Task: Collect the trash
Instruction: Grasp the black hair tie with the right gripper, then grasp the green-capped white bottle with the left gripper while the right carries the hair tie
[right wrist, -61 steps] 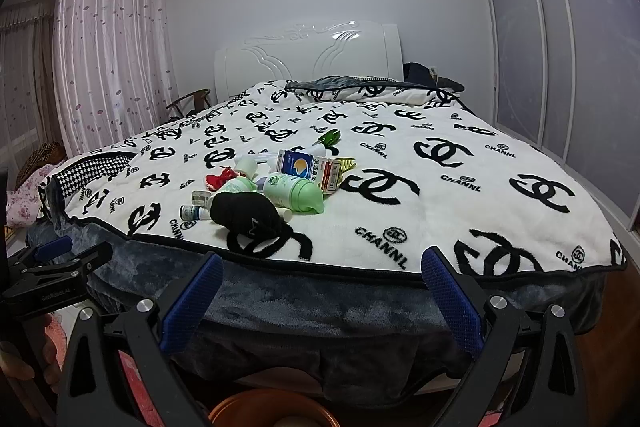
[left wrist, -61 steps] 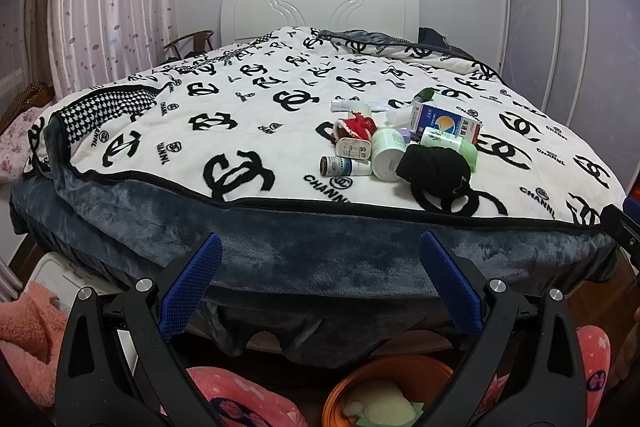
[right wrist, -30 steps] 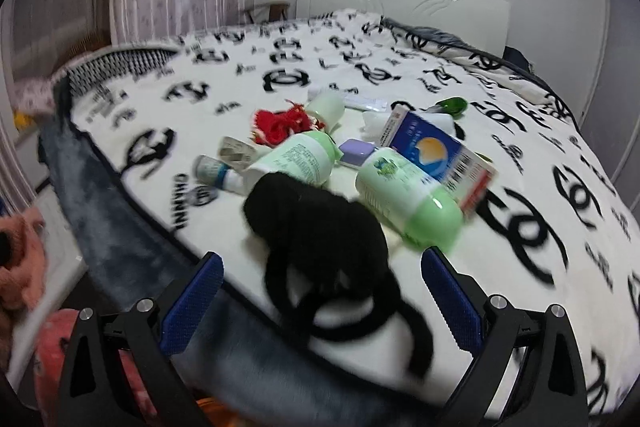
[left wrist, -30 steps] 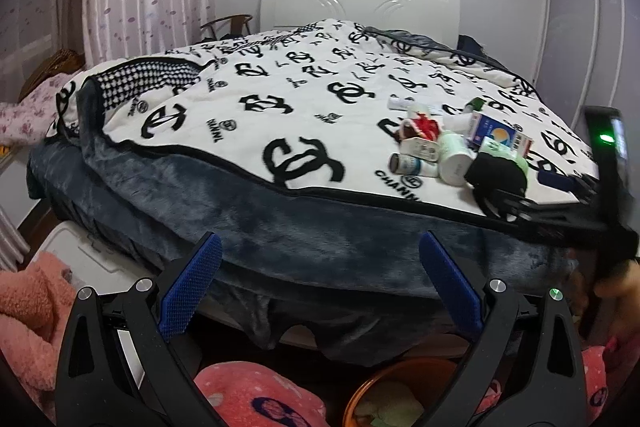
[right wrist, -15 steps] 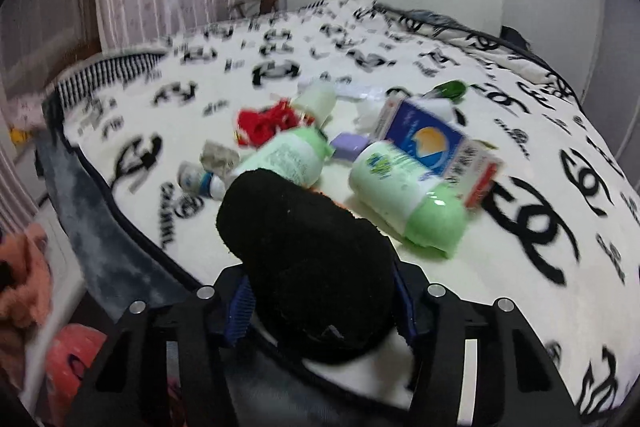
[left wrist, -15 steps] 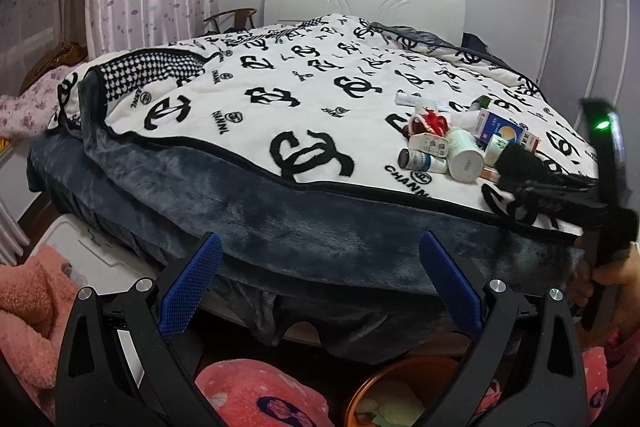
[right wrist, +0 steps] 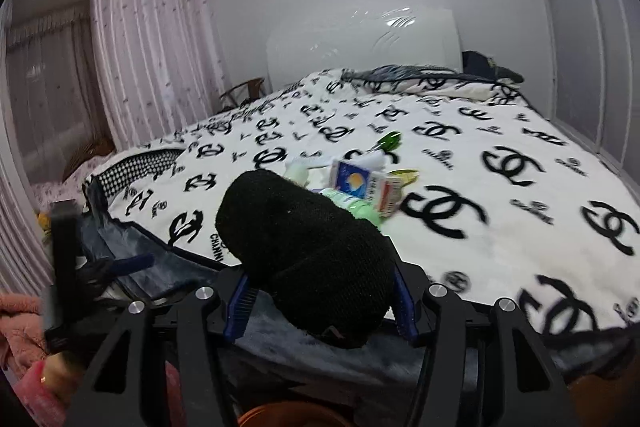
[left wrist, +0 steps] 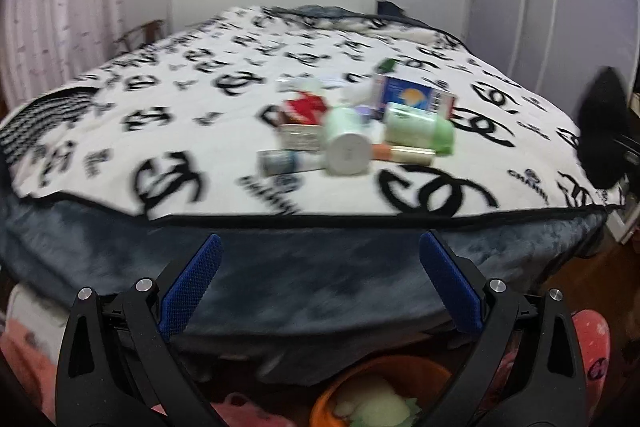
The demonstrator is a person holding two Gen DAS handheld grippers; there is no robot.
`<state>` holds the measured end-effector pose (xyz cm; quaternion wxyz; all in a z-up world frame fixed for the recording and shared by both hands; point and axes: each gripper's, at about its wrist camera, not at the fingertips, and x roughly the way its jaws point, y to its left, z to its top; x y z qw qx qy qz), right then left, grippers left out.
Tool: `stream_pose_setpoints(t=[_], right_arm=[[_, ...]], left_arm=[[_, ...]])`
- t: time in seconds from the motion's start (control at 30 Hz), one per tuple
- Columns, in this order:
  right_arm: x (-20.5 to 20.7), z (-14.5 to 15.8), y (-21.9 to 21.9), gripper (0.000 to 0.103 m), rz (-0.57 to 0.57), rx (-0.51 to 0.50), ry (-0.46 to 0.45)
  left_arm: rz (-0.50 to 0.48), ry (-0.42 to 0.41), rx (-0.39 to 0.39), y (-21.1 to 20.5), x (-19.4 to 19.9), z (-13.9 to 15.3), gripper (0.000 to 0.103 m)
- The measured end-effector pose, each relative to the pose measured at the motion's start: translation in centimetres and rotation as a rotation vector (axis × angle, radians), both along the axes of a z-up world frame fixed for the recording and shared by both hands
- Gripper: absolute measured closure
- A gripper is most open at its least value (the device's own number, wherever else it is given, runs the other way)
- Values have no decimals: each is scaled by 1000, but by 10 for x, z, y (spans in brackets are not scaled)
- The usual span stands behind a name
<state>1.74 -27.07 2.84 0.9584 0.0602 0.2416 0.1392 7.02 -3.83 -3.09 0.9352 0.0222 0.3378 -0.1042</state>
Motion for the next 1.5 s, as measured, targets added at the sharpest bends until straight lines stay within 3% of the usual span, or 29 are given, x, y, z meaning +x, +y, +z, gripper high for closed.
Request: stream_pose_setpoints(t=[0.27,0.53,0.63,0.8,0.93,1.03,1.3,1.5], right_arm=[[-24,-7,-28,45,-20,31,-5],[-30,-22,-45,45,-20,62,18],[-32,-25,-52,45,-27,74,24],[-34,-31,-63,45,-42,99,34],[-37,-36,-68,44,-45,113,47],[-39,-40,-72,44,-51,125,55],[-38,-43,-75,44,-55,130,65],[-39,-43,-65,44,-41,112,66]], left_arm=[[29,92,-124,-22,68,-15,7],[98,153,-111,-39,107,-22,10],[114,184,-140,-39,120,-23,29],[141,227,-150,-44,137,-24,37],[173,281,-197,-38,150,-29,57],[174,309,-275,-29,154,-31,57],[128,289,-290,-23,140,-23,57],[48,231,-280,-16,106,-6,57]])
